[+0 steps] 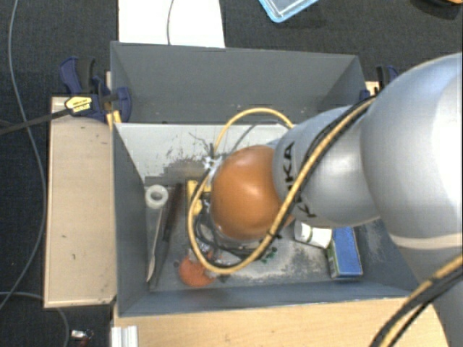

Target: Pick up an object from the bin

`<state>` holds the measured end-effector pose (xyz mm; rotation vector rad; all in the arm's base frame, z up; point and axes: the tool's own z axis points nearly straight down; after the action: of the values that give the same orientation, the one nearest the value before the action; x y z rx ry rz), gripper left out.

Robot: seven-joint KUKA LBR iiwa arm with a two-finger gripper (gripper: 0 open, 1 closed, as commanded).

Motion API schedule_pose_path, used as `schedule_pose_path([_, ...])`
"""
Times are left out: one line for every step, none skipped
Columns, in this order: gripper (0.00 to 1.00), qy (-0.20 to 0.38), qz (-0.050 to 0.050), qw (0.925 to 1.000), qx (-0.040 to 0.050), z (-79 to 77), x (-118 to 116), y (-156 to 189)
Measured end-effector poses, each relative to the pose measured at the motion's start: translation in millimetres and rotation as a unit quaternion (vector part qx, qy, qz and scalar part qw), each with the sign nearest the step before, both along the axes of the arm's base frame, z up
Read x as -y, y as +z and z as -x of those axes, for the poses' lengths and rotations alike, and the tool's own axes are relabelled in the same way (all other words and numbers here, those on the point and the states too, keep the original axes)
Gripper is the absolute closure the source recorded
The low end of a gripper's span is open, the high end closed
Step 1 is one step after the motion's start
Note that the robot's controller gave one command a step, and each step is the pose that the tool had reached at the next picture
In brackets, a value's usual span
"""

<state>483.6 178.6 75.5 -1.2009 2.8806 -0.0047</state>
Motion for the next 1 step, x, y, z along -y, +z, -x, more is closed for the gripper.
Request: schedule_pose_path([1.00, -0.002, 0.000, 1.0000, -0.0002, 0.0, 0.2, 0.2])
